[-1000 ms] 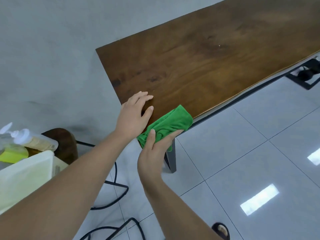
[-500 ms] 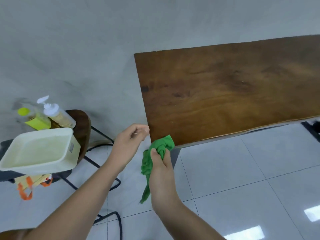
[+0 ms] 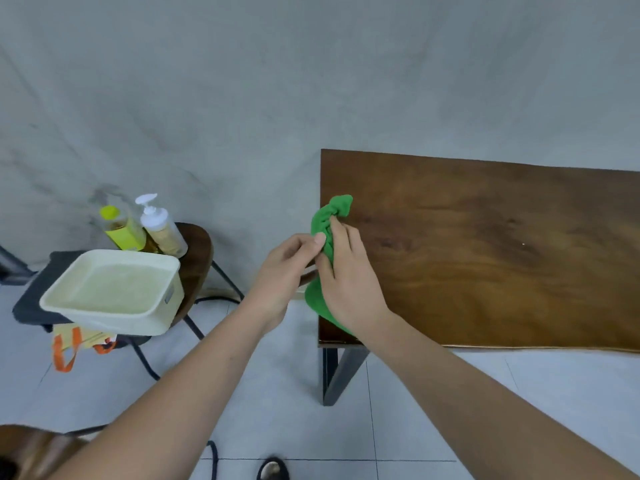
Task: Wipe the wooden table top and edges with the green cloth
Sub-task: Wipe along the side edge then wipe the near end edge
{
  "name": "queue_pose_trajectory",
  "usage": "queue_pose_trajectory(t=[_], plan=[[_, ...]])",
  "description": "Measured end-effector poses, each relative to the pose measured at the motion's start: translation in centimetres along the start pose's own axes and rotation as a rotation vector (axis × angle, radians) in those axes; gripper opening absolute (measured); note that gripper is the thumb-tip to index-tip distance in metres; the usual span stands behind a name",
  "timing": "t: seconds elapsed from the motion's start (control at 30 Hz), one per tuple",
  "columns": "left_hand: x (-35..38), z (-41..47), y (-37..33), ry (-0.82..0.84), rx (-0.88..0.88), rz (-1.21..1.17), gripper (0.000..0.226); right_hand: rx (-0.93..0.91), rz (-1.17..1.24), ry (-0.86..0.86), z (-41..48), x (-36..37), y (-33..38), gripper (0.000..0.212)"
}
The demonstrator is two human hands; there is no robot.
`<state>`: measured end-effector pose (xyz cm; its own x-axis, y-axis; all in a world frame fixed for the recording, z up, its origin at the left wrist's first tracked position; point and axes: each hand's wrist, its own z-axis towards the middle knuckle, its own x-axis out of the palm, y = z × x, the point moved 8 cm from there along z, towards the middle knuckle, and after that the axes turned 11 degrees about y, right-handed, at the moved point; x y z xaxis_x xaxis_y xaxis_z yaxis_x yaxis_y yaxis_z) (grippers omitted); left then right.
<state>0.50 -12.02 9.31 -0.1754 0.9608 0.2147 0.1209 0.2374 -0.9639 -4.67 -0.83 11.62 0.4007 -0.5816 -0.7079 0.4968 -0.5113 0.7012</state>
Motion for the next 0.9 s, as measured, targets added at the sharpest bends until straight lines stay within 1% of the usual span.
queue_pose_trajectory(t=[0.07, 0.13, 0.2, 0.27, 0.33, 0.4, 0.47, 0.53, 0.57, 0.67, 0.73, 0.83, 0.9], plan=[[-0.5, 2.3, 0.6, -0.018, -0.005, 0.003, 0.030, 0.016, -0.073, 0.031, 1.5, 0.6, -1.4, 0.056], [-1.2, 4.5, 1.4, -0.038, -0.027, 0.044, 0.028, 0.048, -0.110, 0.041, 2.9, 1.1, -3.2, 0.052], [-2.2, 6.6, 2.6, -0.068, -0.082, 0.091, 0.029, 0.069, -0.121, 0.074, 4.3, 1.5, -5.0, 0.051], [-3.3, 8.6, 3.6, -0.111, -0.137, 0.135, 0.024, 0.092, -0.135, 0.140, 5.6, 1.9, -6.5, 0.053], [-4.1, 10.2, 4.2, -0.126, -0.155, 0.129, 0.018, 0.116, -0.097, 0.157, 6.8, 1.6, -7.9, 0.053], [-5.1, 11.4, 4.8, -0.157, -0.134, 0.113, 0.017, 0.152, -0.062, 0.106, 7.9, 0.6, -9.5, 0.051], [-7.1, 12.1, 5.0, -0.261, -0.072, 0.070, 0.020, 0.181, -0.096, 0.046, 9.0, -0.5, -11.1, 0.049], [-9.1, 13.1, 4.7, -0.347, -0.002, -0.029, 0.018, 0.205, -0.146, 0.017, 10.4, -1.4, -12.6, 0.047], [-9.9, 13.8, 4.5, -0.365, 0.026, -0.077, 0.016, 0.208, -0.174, 0.013, 11.3, -1.7, -13.1, 0.046], [-10.2, 16.7, 4.5, -0.308, 0.044, -0.196, 0.009, 0.205, -0.263, 0.023, 14.8, -2.1, -14.4, 0.046], [-8.7, 18.0, 5.0, -0.238, 0.001, -0.181, 0.011, 0.190, -0.337, 0.027, 16.6, -2.5, -15.0, 0.046], [-7.0, 19.7, 7.0, -0.148, -0.086, -0.213, 0.031, 0.139, -0.457, 0.040, 19.7, -2.4, -16.7, 0.045], [-6.9, 20.5, 7.1, -0.112, -0.062, -0.229, 0.042, 0.130, -0.487, 0.052, 21.3, -2.4, -17.7, 0.046]])
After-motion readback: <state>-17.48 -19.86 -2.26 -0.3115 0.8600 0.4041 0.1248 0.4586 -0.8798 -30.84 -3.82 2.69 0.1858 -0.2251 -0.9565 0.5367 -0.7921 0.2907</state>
